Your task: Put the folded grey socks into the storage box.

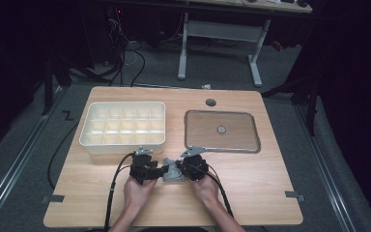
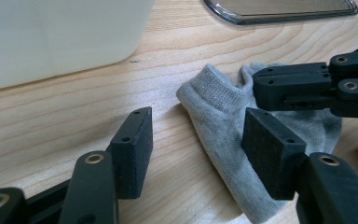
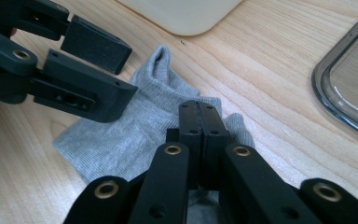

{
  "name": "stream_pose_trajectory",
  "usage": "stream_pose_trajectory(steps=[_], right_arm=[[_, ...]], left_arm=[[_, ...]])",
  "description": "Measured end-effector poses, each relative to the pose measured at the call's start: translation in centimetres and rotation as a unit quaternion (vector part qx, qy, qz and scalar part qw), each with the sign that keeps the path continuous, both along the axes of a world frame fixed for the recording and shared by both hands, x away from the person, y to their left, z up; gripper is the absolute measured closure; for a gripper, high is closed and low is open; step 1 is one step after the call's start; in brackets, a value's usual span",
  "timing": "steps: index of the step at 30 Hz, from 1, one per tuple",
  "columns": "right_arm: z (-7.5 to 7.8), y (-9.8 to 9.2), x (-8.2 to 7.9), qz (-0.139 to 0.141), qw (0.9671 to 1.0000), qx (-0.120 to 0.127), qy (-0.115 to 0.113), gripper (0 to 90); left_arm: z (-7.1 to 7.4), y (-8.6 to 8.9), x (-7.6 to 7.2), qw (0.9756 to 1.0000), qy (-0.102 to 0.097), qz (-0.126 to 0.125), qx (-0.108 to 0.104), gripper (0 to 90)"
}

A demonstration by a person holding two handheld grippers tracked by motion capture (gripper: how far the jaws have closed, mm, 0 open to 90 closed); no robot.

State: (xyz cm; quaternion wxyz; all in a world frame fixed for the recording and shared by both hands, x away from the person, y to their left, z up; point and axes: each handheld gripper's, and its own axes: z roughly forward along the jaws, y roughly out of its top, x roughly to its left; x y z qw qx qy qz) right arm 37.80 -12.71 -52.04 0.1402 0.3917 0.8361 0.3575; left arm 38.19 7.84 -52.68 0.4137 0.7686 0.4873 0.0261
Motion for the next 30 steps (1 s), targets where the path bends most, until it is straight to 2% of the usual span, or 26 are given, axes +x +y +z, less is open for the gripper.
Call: stream_pose_trajectory(steps=[4, 6, 15, 21, 30], right_arm=[[-0.07, 0.0, -0.07, -0.001, 1.0, 0.002, -0.001, 90.0], [-0.1, -0.01, -0.07, 0.0, 1.0, 0.001, -0.001, 90.0], [-0.32, -0.22, -0.16, 0.001, 0.9999, 0.009, -0.007, 90.0], [-0.27, -0.23, -0.18, 0.002, 1.0, 0.008, -0.004, 90.0], [-0.1, -0.03, -0.52, 0.01, 0.9999, 0.003, -0.002, 90.0]], left_arm=[[0.01, -0.31, -0.03, 0.9999, 0.001, -0.012, 0.002, 46.9], [-0.05, -0.59, -0.03, 0.9998, 0.003, -0.019, 0.001, 54.1], [-0.19, -0.84, 0.02, 0.9995, 0.015, -0.027, -0.008, 67.6], [-0.11, -0.83, -0.21, 0.9995, 0.005, -0.032, -0.007, 81.3], [0.39, -0.51, -0.64, 0.9991, -0.011, -0.04, -0.01, 82.9]])
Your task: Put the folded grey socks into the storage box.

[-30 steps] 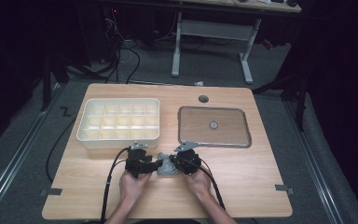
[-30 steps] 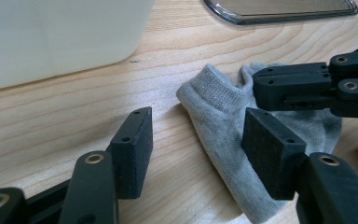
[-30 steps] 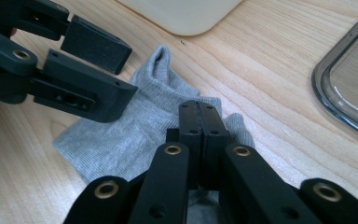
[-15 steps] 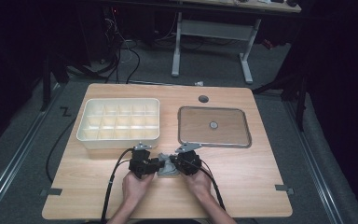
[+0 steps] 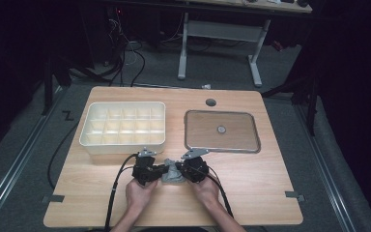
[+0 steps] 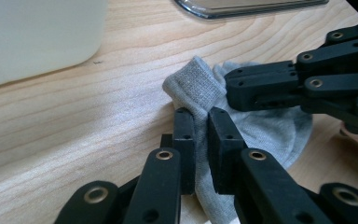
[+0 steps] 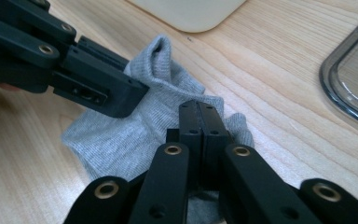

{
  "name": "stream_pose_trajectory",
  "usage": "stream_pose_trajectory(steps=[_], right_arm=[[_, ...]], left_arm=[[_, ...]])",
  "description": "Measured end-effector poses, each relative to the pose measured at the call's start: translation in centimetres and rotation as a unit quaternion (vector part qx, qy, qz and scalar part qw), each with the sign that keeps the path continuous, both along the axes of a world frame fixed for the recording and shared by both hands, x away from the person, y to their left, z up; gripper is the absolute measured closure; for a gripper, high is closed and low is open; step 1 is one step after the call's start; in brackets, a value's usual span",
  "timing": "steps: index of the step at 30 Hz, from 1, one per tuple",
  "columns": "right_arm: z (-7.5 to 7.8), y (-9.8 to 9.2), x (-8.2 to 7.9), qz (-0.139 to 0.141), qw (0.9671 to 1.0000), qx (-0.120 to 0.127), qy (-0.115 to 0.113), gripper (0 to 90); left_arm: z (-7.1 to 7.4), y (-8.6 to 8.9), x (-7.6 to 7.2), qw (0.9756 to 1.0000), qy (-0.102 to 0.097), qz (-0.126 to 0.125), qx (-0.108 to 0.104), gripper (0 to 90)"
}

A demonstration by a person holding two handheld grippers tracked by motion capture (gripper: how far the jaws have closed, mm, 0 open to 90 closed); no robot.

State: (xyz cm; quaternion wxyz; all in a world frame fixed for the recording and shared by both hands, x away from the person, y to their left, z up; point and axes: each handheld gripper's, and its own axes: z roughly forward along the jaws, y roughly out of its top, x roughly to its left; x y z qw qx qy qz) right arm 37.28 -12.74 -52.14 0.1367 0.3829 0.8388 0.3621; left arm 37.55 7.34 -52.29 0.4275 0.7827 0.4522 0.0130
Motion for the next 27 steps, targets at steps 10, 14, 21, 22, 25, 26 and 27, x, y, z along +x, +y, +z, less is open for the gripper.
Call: stream_pose_trajectory(steps=[10, 14, 21, 22, 25, 26, 27], right_arm=[[0.3, 1.1, -0.1, 0.017, 0.9996, -0.023, 0.003, 90.0], [0.5, 1.5, -0.1, 0.026, 0.999, -0.035, 0.001, 90.0], [0.6, 2.7, 0.5, 0.035, 0.9985, -0.041, 0.011, 90.0], [0.6, 2.9, 0.7, 0.037, 0.9984, -0.041, 0.013, 90.0], [0.6, 3.7, 1.2, 0.044, 0.9981, -0.042, 0.013, 90.0], [0.6, 3.9, 1.3, 0.045, 0.998, -0.042, 0.013, 90.0], [0.6, 4.0, 1.3, 0.047, 0.9979, -0.042, 0.015, 90.0]], left_arm=[[0.8, 0.6, -0.6, 0.9996, -0.027, -0.012, -0.004, 83.2], [1.1, 0.7, -0.6, 0.9993, -0.033, -0.012, -0.008, 83.5], [1.8, 1.0, -0.4, 0.9985, -0.05, -0.021, -0.004, 84.3], [1.8, 1.2, -0.3, 0.9986, -0.05, -0.017, -0.006, 84.4], [1.9, 1.7, -0.3, 0.9985, -0.054, -0.011, 0.003, 84.5], [1.8, 1.8, -0.3, 0.9984, -0.055, -0.01, 0.005, 84.5], [1.8, 1.9, -0.3, 0.9984, -0.056, -0.008, 0.008, 84.6]])
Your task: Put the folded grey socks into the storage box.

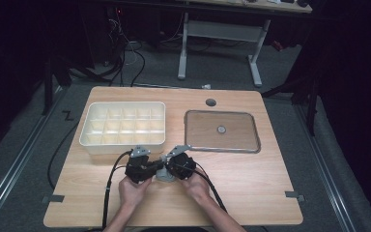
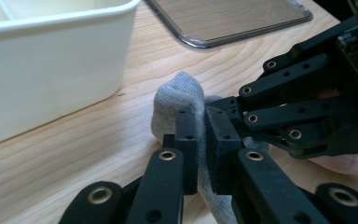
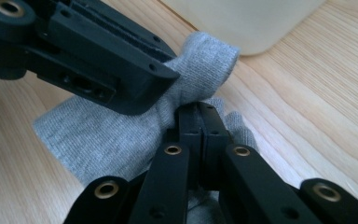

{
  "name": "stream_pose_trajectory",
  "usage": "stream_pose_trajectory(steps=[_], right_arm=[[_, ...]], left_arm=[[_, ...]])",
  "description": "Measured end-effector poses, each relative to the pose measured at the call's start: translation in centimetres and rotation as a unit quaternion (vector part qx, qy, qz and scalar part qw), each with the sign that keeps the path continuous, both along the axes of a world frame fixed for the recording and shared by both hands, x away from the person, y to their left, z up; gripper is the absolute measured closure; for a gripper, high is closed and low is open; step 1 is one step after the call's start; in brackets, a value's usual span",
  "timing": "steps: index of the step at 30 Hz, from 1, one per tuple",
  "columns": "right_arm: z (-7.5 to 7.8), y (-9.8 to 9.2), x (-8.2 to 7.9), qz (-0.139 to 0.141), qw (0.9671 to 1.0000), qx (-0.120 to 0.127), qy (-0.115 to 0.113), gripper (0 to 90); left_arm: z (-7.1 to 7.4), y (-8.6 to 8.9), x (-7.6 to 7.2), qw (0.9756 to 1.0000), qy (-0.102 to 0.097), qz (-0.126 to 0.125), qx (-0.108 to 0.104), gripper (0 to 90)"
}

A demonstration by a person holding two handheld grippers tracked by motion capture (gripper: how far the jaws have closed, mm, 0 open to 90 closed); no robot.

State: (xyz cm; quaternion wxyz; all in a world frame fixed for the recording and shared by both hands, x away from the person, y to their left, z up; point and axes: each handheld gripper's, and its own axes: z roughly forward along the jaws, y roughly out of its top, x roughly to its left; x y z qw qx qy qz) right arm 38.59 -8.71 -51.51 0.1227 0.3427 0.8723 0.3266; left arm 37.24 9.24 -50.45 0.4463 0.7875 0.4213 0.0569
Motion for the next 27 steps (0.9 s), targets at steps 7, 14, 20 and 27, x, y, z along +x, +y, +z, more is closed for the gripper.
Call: stream_pose_trajectory(steps=[7, 14, 20, 27], right_arm=[[0.3, 0.2, -0.3, 0.002, 1.0, 0.0, -0.007, 86.7], [1.5, -0.7, -1.1, -0.018, 0.9995, 0.013, -0.021, 74.6], [2.0, -2.6, -2.5, -0.05, 0.9978, 0.03, -0.032, 64.1], [1.6, -3.0, -3.1, -0.061, 0.9964, 0.058, -0.008, 56.9]], left_arm=[[0.1, 0.3, -0.2, 0.9998, -0.007, 0.005, 0.018, 84.5], [0.3, 0.8, -0.2, 0.9998, -0.005, 0.015, 0.016, 84.5], [0.3, 1.1, -0.2, 0.9996, -0.006, 0.022, 0.017, 84.5], [0.4, 1.0, -0.5, 0.9995, -0.01, 0.023, 0.021, 84.5]])
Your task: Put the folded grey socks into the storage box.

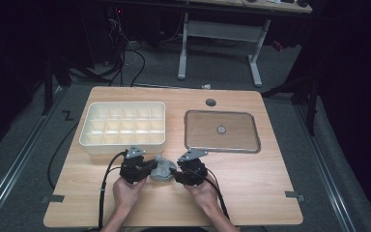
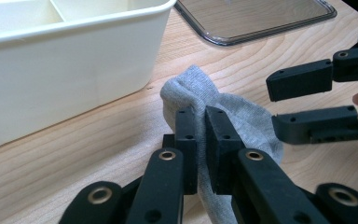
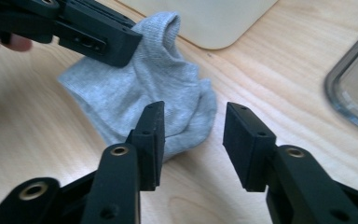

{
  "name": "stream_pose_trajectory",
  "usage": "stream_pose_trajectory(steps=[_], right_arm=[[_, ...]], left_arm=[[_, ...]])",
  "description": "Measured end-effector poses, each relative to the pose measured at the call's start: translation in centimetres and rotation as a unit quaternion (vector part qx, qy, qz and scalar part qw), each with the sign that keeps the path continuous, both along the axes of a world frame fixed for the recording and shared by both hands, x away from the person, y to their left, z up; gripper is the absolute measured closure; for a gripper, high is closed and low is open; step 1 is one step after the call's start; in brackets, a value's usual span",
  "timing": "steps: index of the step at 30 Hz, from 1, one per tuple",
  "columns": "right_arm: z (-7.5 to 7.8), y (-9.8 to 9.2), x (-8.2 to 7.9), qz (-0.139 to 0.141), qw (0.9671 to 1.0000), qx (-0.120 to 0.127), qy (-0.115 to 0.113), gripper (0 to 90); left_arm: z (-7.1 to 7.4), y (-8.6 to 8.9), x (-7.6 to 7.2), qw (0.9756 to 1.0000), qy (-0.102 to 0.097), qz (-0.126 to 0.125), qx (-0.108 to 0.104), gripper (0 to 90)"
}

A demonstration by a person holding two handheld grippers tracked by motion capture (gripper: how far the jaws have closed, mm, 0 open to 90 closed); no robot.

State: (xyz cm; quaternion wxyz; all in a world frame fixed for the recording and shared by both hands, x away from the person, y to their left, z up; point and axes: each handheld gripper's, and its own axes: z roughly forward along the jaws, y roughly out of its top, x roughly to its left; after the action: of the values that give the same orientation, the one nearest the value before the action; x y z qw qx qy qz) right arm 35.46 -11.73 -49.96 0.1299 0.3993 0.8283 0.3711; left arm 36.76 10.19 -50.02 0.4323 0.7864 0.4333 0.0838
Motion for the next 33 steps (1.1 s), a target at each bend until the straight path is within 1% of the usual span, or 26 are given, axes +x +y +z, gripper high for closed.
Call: stream_pose_trajectory(steps=[4, 6, 9, 10, 12, 13, 14, 16, 17, 19, 23, 24, 26, 27, 29, 30, 33], right_arm=[[-0.2, 0.4, -0.3, -0.002, 0.9998, 0.013, 0.015, 51.5], [-0.3, 0.5, -0.3, -0.002, 0.9998, 0.013, 0.015, 50.3], [-0.7, 1.0, -0.3, -0.003, 0.9997, 0.007, 0.024, 45.4], [-0.7, 1.0, -0.3, -0.003, 0.9997, 0.007, 0.024, 45.4], [-1.2, 1.2, 0.0, -0.002, 0.9994, 0.003, 0.033, 44.3], [-1.2, 1.2, 0.0, -0.002, 0.9994, 0.003, 0.033, 44.3], [-1.3, 1.3, 0.0, -0.002, 0.9993, 0.002, 0.037, 45.0], [-1.7, 1.6, 0.2, 0.005, 0.9992, -0.011, 0.039, 48.9], [-1.8, 1.8, 0.2, 0.008, 0.9989, -0.018, 0.043, 50.4], [-2.0, 2.1, 0.2, 0.012, 0.9988, -0.026, 0.04, 52.1], [-2.0, 2.2, 0.3, 0.02, 0.9986, -0.032, 0.036, 55.0], [-2.0, 2.2, 0.4, 0.027, 0.9984, -0.034, 0.037, 56.0], [-2.0, 2.2, 0.5, 0.027, 0.9983, -0.035, 0.039, 56.3], [-2.0, 2.2, 0.5, 0.03, 0.9982, -0.037, 0.037, 56.6], [-1.9, 2.3, 0.9, 0.04, 0.9977, -0.042, 0.034, 57.2], [-1.9, 2.4, 1.1, 0.043, 0.9976, -0.045, 0.031, 57.4], [-2.0, 2.2, 1.3, 0.045, 0.9974, -0.045, 0.033, 57.6]], left_arm=[[0.0, -0.1, -0.2, 1.0, -0.004, 0.0, 0.003, 84.5], [0.0, -0.1, -0.2, 1.0, -0.005, 0.001, 0.003, 84.5], [-0.1, -0.1, -0.3, 1.0, -0.003, 0.002, 0.003, 84.5], [-0.1, -0.1, -0.3, 1.0, -0.003, 0.002, 0.003, 84.5], [-0.2, -0.1, -0.4, 1.0, -0.003, 0.001, 0.002, 84.5], [-0.2, -0.1, -0.4, 1.0, -0.003, 0.0, 0.002, 84.5], [-0.2, -0.1, -0.4, 1.0, -0.003, -0.001, 0.003, 84.5], [-0.1, -0.2, -0.5, 1.0, -0.001, -0.007, 0.002, 84.5], [-0.1, -0.3, -0.5, 1.0, -0.002, -0.008, 0.003, 84.5], [0.0, -0.4, -0.6, 0.9999, -0.004, -0.011, 0.005, 84.5], [0.3, -0.6, -0.7, 0.9998, -0.004, -0.019, 0.002, 84.5], [0.4, -0.8, -0.6, 0.9997, -0.005, -0.026, -0.003, 84.5], [0.4, -0.9, -0.6, 0.9996, -0.006, -0.028, -0.003, 84.5], [0.5, -1.0, -0.5, 0.9995, -0.006, -0.031, -0.002, 84.5], [0.8, -1.5, -0.2, 0.9991, -0.008, -0.041, 0.008, 84.4], [0.8, -1.5, -0.2, 0.9991, -0.008, -0.041, 0.008, 84.5], [0.9, -2.1, 0.4, 0.9983, -0.005, -0.057, 0.011, 84.4]])
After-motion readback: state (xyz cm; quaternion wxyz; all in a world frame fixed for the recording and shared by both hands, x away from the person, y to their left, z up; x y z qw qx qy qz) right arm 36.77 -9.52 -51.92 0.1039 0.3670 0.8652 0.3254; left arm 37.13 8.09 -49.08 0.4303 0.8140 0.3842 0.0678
